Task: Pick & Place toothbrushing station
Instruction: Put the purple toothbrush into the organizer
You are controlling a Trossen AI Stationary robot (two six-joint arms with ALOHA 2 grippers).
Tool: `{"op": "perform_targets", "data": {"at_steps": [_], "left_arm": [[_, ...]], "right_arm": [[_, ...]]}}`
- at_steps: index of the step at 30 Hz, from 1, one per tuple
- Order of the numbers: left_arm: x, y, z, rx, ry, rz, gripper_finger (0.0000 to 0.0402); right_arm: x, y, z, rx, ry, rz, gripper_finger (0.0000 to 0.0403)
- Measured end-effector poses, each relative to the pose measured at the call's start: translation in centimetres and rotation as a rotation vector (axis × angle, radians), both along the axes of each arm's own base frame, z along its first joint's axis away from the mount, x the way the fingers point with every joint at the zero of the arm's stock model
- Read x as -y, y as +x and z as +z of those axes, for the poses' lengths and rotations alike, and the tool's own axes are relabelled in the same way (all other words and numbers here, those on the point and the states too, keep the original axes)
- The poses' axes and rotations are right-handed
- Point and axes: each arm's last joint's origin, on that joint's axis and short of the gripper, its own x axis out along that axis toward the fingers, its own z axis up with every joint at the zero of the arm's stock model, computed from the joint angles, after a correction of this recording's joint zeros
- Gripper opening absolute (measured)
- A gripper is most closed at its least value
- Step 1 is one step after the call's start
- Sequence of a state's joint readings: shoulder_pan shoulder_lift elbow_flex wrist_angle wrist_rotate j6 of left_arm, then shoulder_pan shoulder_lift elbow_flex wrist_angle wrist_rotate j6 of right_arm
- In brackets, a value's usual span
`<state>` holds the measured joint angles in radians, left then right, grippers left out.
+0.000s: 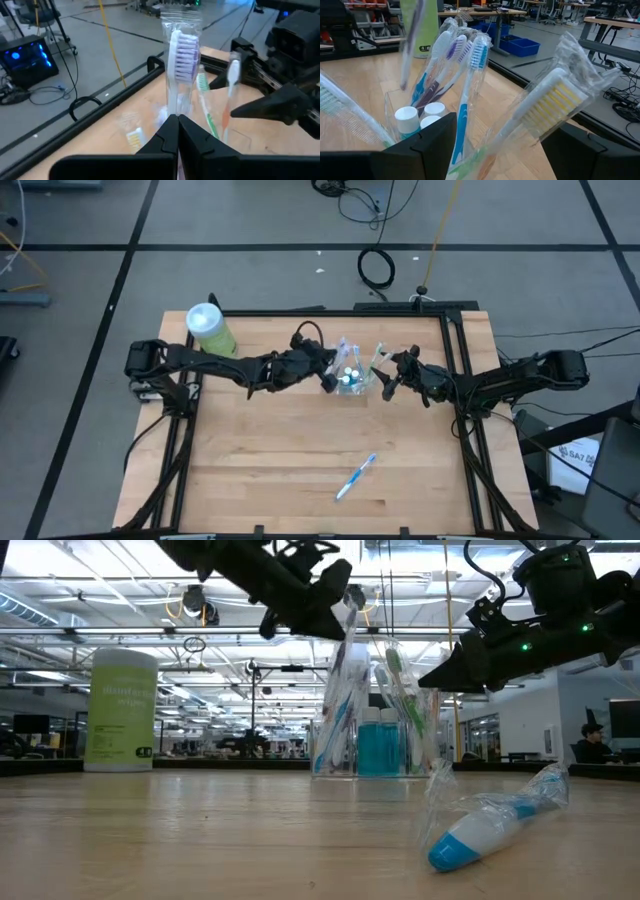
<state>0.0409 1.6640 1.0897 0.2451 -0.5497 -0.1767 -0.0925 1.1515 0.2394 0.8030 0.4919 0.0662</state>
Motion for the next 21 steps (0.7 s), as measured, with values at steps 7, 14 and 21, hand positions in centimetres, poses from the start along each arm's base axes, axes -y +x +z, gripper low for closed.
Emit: {"op": "perform_targets", "data": {"at_steps": [7, 14, 21], "left_arm": [[-0.2, -1.2, -2.6, 0.100, -0.018, 0.013, 0.0001], [-0.1, -2.2, -4.4, 0.101, -0.018, 0.012, 0.0002], [0.0, -2.3, -4.9, 0.052, -0.036, -0.029, 0.0001]], "right_arm": [[0.0, 0.0, 0.0, -0.001, 0.000, 0.000, 0.0267], [0.0, 0.0, 0.0, -0.001, 0.000, 0.000, 0.0267], [0.0, 0.0, 0.0, -0.001, 0.000, 0.000, 0.0267]]}}
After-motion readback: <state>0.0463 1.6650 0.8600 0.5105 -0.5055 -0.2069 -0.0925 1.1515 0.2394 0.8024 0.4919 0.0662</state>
